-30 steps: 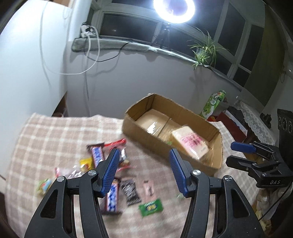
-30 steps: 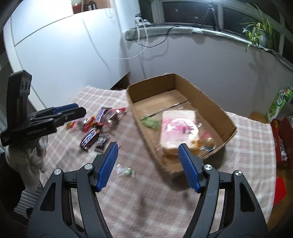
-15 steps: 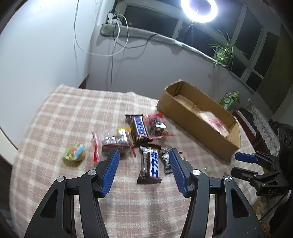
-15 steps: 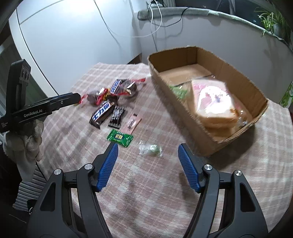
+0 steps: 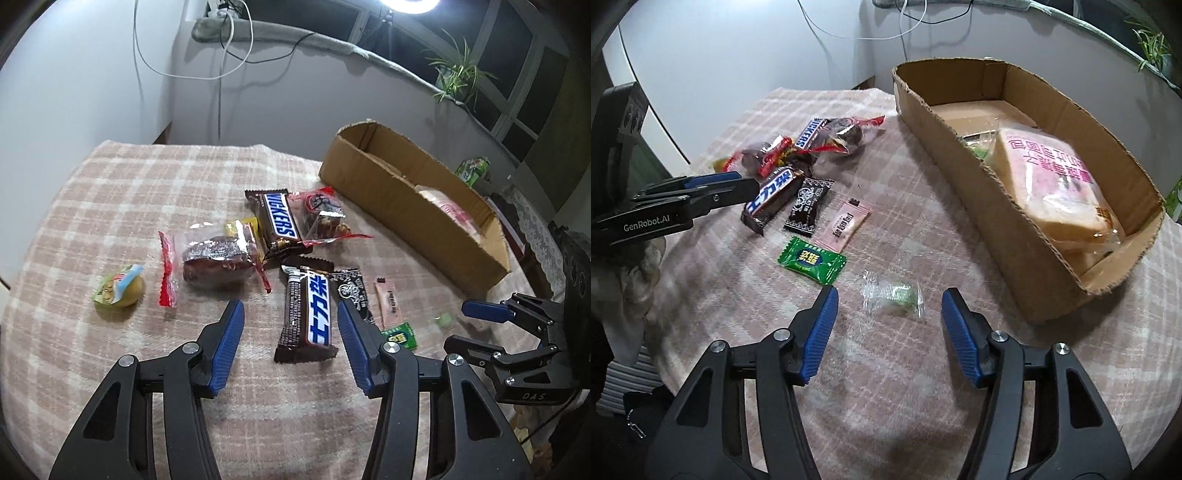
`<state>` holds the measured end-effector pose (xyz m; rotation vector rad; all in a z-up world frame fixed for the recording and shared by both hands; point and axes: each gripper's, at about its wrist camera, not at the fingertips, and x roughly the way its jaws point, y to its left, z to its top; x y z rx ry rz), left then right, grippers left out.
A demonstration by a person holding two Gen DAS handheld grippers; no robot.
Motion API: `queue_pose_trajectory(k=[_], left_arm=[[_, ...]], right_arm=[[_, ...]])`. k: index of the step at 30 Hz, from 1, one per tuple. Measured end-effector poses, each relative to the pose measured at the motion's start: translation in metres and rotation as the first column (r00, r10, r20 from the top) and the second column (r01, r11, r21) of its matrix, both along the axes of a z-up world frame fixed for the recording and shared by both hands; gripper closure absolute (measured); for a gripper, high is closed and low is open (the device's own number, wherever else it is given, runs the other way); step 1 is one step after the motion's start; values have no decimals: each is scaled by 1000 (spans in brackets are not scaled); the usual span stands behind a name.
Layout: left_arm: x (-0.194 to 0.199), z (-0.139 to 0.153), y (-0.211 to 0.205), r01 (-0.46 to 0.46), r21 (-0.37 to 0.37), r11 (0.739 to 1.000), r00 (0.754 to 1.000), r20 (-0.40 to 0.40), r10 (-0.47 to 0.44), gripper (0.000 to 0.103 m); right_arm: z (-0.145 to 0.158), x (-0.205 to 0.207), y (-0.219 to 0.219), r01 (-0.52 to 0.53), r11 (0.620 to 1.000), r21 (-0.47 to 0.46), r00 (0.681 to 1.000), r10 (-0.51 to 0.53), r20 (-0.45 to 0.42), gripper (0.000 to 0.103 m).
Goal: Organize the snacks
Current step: 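Return both grippers to the snacks, left over the Snickers bar, right over the clear candy, then grasp the Snickers bar with the left gripper while the right gripper grasps the clear candy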
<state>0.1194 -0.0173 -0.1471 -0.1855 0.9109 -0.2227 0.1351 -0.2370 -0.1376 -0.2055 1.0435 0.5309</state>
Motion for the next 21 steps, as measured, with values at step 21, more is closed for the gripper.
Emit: queue_pose_trajectory(k=[21], left_arm=[[18,-18,-19,45,44,998,998,-43,-43,69]], right_arm=[[-8,6,15,-48,998,-50,999,47,-5,71]])
